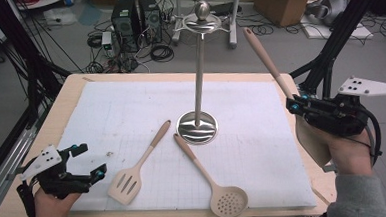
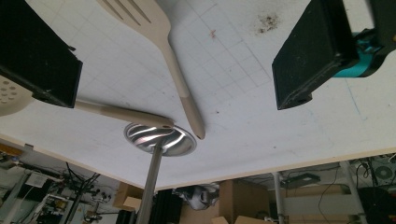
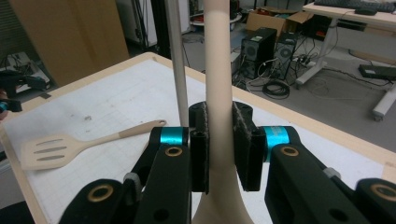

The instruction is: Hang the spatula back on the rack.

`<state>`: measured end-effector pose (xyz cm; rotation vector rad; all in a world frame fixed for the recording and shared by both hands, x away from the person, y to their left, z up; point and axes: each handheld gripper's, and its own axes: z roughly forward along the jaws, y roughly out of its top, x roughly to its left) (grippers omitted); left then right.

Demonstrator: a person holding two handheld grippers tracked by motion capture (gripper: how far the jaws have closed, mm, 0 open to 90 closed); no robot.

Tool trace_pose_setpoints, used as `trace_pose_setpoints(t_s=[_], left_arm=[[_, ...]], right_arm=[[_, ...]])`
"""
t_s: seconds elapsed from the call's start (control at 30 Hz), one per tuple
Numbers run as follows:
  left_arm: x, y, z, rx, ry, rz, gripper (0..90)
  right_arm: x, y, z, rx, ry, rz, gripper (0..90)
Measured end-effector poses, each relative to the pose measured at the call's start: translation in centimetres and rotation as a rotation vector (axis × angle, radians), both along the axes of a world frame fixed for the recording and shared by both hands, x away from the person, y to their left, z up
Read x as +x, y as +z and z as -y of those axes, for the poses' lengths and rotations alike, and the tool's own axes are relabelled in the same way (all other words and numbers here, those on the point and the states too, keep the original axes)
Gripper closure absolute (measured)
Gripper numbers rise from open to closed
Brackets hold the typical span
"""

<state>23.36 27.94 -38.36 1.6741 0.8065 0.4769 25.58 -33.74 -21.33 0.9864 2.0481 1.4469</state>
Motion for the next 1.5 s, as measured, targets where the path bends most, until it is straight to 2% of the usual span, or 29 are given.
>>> trace_pose_setpoints(t_s=[0.13,0.23,0.37,0.87,1.5], left_arm=[[0.4,-0.1,0.3,-0.008,-0.008,-0.004,2.0],[0.5,-0.1,0.5,-0.004,-0.017,-0.003,2.0],[0.5,-0.1,0.5,-0.006,-0.019,-0.002,2.0],[0.5,-0.2,0.5,-0.005,-0.017,-0.007,2.0],[0.3,-0.1,0.0,-0.012,-0.005,-0.003,2.1]], right_arm=[[-0.2,0.8,-0.4,-0.009,0.015,0.018,78.2],[-0.3,1.1,-0.5,-0.009,0.013,0.012,78.2],[-0.2,1.1,-0.8,0.000,0.036,0.011,78.3],[0.3,1.1,-1.5,0.004,0.080,0.002,78.3],[1.4,0.6,-2.2,0.007,0.090,-0.019,78.3]])
